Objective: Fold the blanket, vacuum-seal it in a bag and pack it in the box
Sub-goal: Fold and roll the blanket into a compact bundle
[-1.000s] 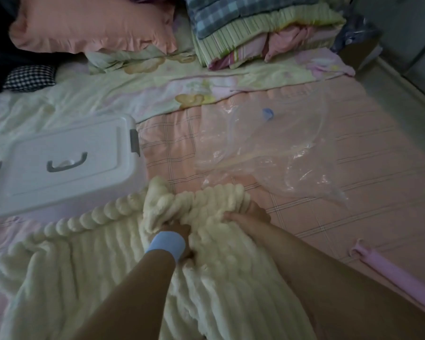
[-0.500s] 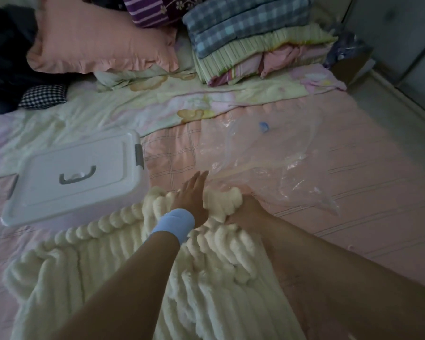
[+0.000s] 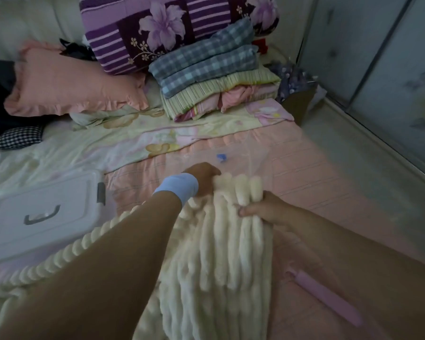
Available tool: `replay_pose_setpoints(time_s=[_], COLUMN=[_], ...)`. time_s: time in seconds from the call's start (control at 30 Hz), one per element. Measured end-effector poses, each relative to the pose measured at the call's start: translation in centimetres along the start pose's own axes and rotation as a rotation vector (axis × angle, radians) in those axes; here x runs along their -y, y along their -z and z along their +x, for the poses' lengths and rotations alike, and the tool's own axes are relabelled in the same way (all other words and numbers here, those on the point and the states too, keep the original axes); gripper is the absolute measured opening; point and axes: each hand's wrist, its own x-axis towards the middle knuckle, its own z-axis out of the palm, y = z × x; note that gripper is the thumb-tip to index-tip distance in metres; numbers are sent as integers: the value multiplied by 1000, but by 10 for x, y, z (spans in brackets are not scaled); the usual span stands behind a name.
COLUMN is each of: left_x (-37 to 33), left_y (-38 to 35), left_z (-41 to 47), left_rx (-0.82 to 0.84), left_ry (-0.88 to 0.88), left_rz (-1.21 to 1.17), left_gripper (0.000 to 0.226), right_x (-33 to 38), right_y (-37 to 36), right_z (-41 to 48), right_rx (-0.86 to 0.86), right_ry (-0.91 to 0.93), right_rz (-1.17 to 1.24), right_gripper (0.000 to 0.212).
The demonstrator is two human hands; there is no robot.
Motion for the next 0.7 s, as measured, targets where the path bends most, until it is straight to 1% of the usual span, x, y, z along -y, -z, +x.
replay_pose_setpoints(time_s=[0.03,0.07,0.1,0.13,0.17,0.2,0.23,0.27,0.33,0.4,0.5,0.57,0.63,0.67,0.7], left_x=[-6,-10,-16,-20,-22,-24,-24,-23,-20,-20,-34,-49,-67,-76,-86], left_y=[1,0,-4,-10,-18,-30,-44,-60,-92,-127,-175,-203,-227,-238,-250], left_z=[2,3,4,4,4,4,1,-3,-17,-32,-52,-62,-68,-72,-76], left_rx=[-149,-313,-441,-504,-499,-440,-359,-274,-129,-2,166,239,258,259,270], left_ry=[5,23,49,79,104,123,136,140,152,161,133,118,103,95,83], left_rz=[46,55,6,-66,-109,-127,-143,-167,-224,-239,-214,-230,-270,-301,-327], left_gripper=[44,44,47,51,56,58,58,56,49,40,28,27,32,40,53], right_x=[5,12,17,21,22,18,11,-1,-42,-95,-169,-208,-234,-244,-251], right_y=[10,20,29,36,40,44,44,42,33,21,7,-5,-16,-21,-26], right_z=[8,15,22,29,34,39,40,40,37,30,15,3,-9,-15,-20], right_rx=[-125,-256,-370,-430,-445,-440,-422,-405,-359,-276,-205,-201,-245,-243,-218], right_ry=[24,68,114,148,156,157,156,150,108,-1,-220,-361,-488,-525,-513], right_rz=[3,9,34,93,135,111,21,-92,-305,-401,-422,-468,-462,-378,-239], right_gripper=[35,39,51,67,82,92,95,91,72,59,56,58,70,75,76])
